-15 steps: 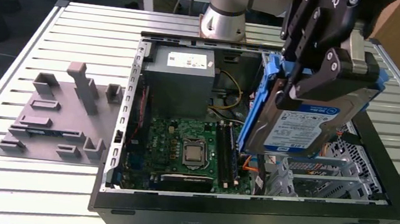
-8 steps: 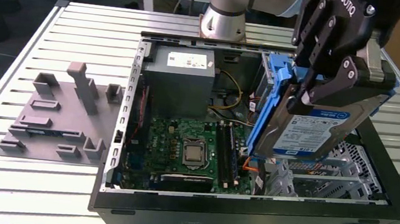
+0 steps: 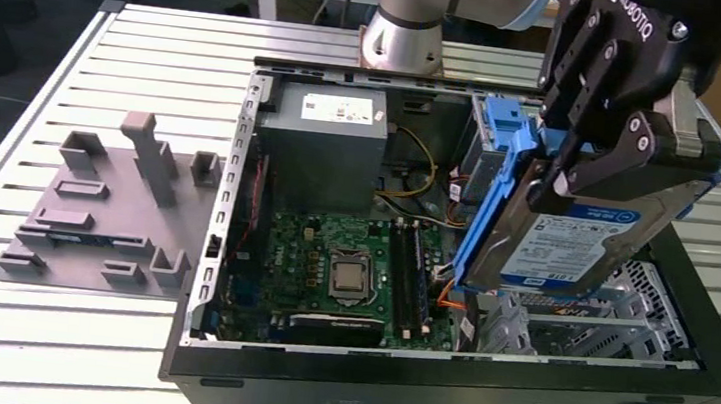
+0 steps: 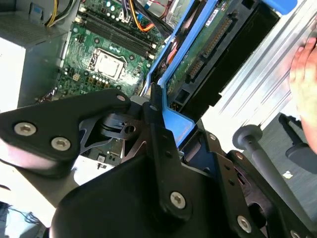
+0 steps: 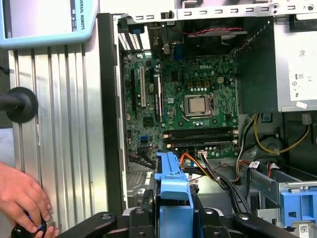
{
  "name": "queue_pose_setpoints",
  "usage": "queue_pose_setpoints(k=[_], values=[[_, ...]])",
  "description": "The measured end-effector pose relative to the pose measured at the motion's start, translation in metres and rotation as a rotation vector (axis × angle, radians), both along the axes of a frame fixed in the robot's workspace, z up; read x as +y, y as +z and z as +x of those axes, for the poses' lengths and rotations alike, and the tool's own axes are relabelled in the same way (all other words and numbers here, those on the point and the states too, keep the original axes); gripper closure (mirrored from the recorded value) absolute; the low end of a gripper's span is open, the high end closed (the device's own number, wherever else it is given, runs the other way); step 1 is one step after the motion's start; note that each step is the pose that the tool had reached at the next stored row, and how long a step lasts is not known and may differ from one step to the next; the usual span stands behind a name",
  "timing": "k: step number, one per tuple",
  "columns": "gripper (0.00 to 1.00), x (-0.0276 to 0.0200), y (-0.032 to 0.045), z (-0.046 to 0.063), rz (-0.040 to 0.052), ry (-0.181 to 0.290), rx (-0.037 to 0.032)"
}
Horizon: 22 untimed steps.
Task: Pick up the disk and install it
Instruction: 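Insert the disk into the insertion slot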
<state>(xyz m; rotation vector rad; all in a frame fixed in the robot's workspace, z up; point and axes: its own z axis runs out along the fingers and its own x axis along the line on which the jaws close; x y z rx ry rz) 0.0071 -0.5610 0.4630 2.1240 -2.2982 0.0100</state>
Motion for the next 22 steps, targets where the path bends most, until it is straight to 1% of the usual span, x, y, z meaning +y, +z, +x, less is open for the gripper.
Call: queue_pose_setpoints(k=[2,11,17,22], values=[[0.64,0.0000,-0.0009,0.003,-0.0007,-0.004,0.0000],[0.64,0.0000,-0.0087,0.024,-0.0008,0.005,0.0003],[0.64,0.0000,-0.0093,0.037,-0.0007,0.011,0.0037],[0.64,0.0000,-0.0096,0.046,-0.0007,0.012,0.0042]])
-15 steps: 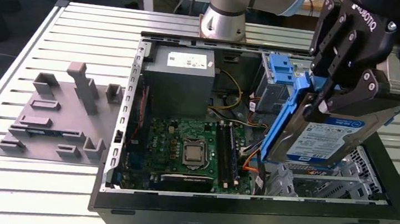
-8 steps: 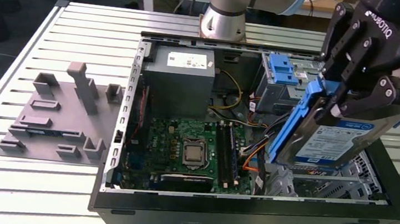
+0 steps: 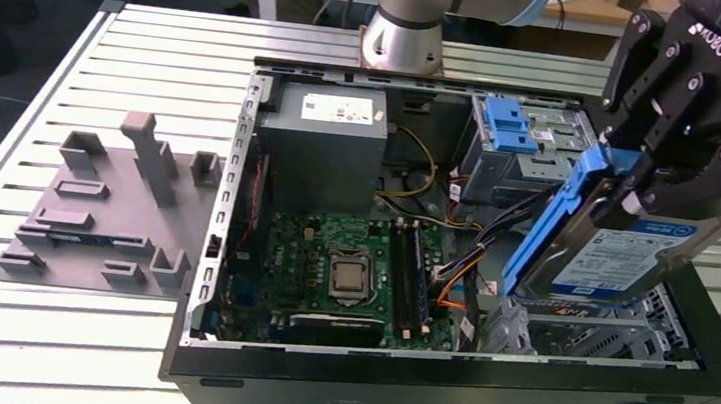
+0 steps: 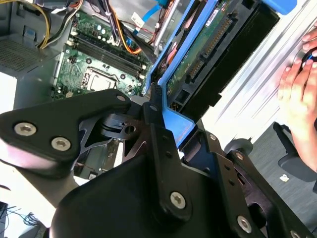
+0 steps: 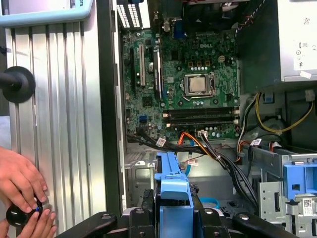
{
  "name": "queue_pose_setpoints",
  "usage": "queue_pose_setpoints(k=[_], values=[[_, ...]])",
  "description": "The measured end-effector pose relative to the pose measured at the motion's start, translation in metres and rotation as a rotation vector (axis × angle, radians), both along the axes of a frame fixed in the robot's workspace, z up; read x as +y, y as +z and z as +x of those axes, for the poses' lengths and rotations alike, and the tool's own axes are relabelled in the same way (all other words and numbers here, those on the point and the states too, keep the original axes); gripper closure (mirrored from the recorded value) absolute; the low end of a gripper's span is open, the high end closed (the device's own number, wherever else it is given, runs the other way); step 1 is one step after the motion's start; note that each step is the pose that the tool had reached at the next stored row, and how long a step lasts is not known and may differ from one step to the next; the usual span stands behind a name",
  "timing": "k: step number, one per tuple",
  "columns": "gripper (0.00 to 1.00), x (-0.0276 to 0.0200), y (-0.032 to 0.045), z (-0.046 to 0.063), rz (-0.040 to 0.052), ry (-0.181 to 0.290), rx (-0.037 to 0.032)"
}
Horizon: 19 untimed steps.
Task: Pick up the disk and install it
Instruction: 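Insert the disk into the insertion slot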
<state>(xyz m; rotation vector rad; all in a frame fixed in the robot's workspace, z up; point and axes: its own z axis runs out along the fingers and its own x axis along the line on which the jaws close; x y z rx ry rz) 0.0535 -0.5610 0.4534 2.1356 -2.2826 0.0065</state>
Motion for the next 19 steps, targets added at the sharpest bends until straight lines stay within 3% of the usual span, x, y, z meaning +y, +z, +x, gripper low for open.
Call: queue_pose_setpoints(k=[12,19], values=[[0.64,0.0000,-0.0043,0.018,0.0000,0.013,0.0000],[0.64,0.0000,-0.0085,0.022,-0.0002,0.013,0.0000]])
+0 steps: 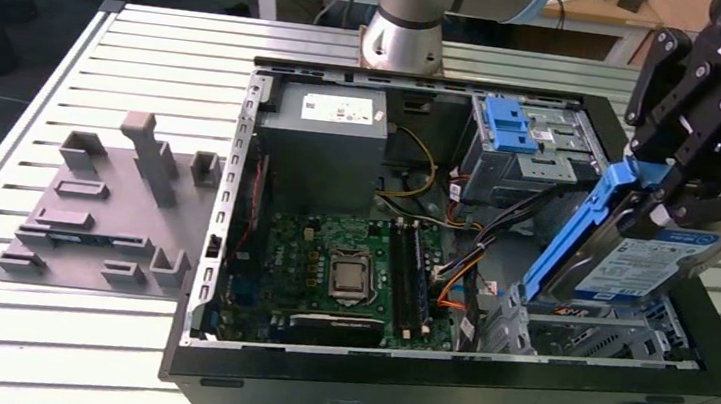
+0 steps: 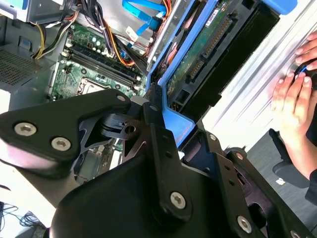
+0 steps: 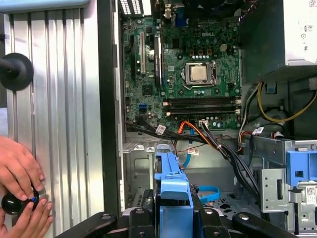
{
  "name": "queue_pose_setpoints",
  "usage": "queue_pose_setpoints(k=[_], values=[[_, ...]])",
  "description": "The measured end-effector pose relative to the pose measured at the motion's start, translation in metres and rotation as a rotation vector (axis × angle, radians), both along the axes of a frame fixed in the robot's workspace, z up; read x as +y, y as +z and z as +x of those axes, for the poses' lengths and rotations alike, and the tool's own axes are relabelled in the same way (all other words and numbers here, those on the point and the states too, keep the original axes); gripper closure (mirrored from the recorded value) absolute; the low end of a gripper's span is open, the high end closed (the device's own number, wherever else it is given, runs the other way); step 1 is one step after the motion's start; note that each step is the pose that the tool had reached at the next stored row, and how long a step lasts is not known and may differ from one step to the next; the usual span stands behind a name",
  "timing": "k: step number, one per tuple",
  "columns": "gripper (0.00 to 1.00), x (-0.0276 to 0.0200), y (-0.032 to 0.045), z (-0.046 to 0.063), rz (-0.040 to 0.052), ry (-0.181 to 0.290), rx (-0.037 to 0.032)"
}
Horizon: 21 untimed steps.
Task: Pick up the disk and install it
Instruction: 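Insert the disk into the insertion slot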
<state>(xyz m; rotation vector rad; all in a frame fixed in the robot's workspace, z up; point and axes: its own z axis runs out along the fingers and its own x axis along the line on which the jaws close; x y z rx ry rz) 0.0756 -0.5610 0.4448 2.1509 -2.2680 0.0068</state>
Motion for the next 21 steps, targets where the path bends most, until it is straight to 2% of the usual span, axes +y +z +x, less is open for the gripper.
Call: queue_pose_setpoints(k=[9,21], values=[[0.64,0.0000,-0.0065,0.000,0.0001,0.022,0.0000],[0.64,-0.0002,-0.0148,0.000,0.0001,0.022,0.0014]])
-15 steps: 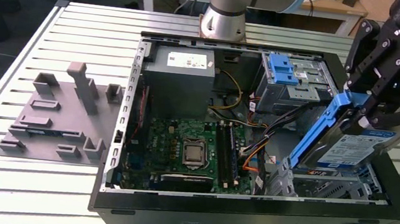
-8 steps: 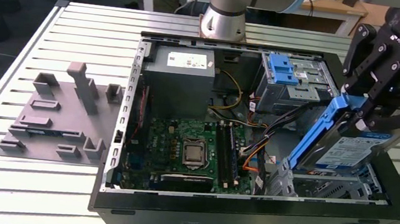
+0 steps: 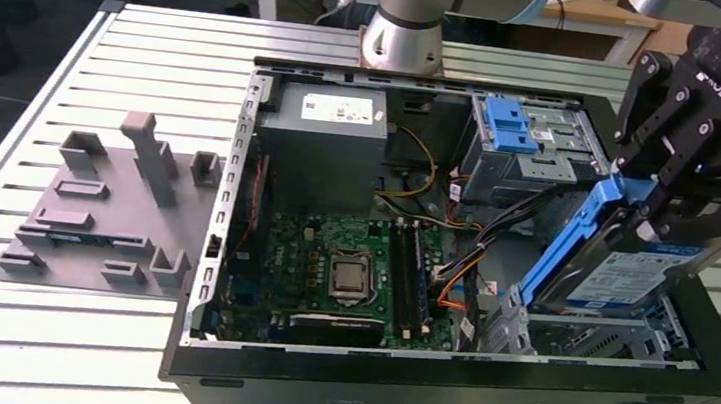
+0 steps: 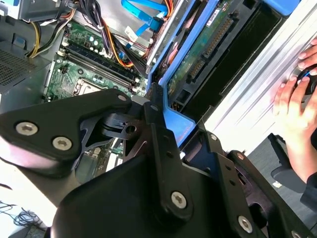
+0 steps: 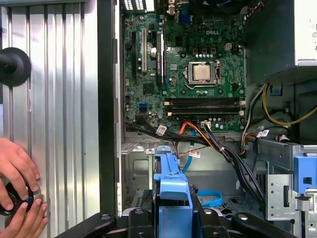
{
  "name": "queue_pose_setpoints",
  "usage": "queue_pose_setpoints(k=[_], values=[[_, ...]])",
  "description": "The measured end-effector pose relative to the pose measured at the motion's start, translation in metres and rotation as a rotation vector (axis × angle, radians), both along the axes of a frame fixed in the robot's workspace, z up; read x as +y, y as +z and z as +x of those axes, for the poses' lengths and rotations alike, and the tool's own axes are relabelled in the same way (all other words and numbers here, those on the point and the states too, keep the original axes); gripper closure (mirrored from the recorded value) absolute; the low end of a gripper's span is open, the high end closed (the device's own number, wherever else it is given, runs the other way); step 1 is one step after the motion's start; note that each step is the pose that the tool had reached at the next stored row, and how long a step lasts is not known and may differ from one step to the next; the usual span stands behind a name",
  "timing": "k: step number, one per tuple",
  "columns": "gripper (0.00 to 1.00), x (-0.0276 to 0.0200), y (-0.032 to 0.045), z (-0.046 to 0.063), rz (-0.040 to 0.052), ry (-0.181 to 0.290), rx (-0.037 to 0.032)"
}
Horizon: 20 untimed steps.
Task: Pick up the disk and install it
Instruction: 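Insert the disk into the insertion slot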
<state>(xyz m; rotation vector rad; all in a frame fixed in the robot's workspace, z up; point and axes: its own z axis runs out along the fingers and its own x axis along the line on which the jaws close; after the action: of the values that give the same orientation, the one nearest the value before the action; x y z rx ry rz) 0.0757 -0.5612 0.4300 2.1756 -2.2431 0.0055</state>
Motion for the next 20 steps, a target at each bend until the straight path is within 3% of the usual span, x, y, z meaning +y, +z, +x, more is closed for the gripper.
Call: queue_pose_setpoints(k=[18,20], values=[[0.64,0.0000,-0.0141,0.001,-0.0004,0.000,0.0005],[0.57,0.0000,-0.0160,0.001,-0.0005,0.000,0.0006]])
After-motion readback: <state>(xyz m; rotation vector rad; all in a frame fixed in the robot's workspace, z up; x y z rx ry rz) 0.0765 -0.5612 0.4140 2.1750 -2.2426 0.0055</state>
